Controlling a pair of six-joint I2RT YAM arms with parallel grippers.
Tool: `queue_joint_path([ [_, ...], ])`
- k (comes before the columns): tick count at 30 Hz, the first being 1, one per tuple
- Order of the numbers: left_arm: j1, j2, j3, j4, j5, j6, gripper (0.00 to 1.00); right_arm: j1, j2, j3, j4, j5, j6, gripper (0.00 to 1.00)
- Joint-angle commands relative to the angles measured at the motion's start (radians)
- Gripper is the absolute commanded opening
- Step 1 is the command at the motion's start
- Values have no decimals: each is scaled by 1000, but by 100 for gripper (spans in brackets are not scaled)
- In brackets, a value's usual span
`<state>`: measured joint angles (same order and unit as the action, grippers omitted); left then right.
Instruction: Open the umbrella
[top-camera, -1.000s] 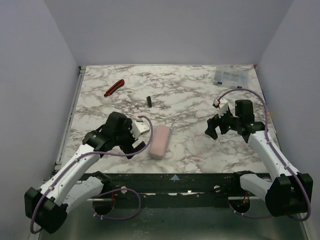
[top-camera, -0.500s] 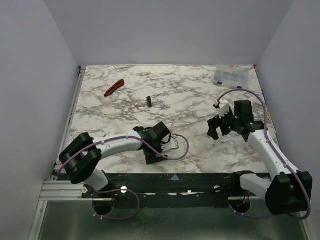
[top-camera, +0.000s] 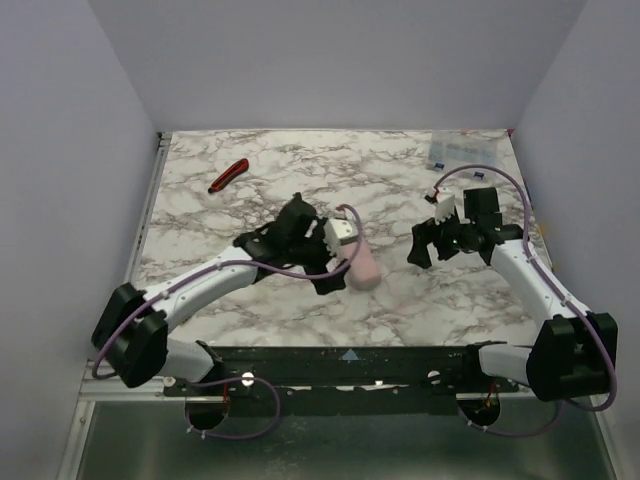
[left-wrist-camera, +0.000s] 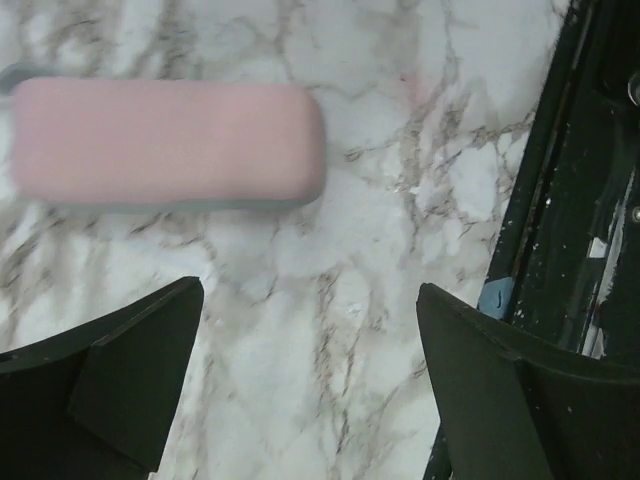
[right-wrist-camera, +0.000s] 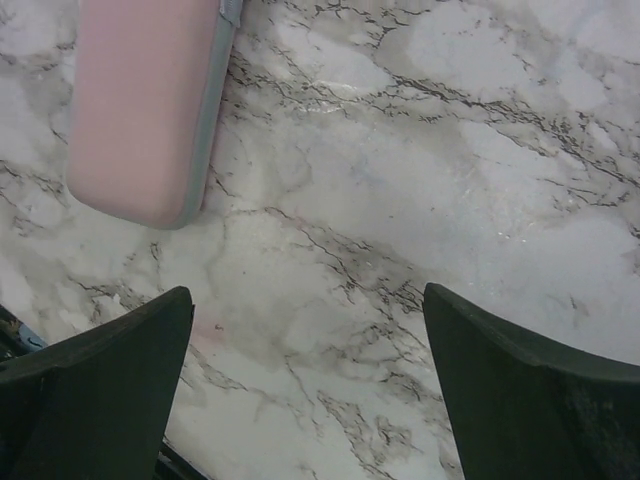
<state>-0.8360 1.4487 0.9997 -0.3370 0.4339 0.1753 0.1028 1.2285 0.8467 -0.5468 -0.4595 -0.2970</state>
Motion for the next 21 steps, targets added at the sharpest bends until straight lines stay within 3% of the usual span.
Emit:
queue_joint_path([
  [1,232,-212,-130,78,183,-59,93,25,50,30,51,-102,125,100],
  [9,507,-397,-221,37,92,-136,98,291,250,150,104,43,197,100],
  [17,718,-489,-311,121,173,-313,98,481,536,338,77,90,151,100],
  [21,785,-519,-338,145,209,-350,99,558,648,422,29,74,44,100],
])
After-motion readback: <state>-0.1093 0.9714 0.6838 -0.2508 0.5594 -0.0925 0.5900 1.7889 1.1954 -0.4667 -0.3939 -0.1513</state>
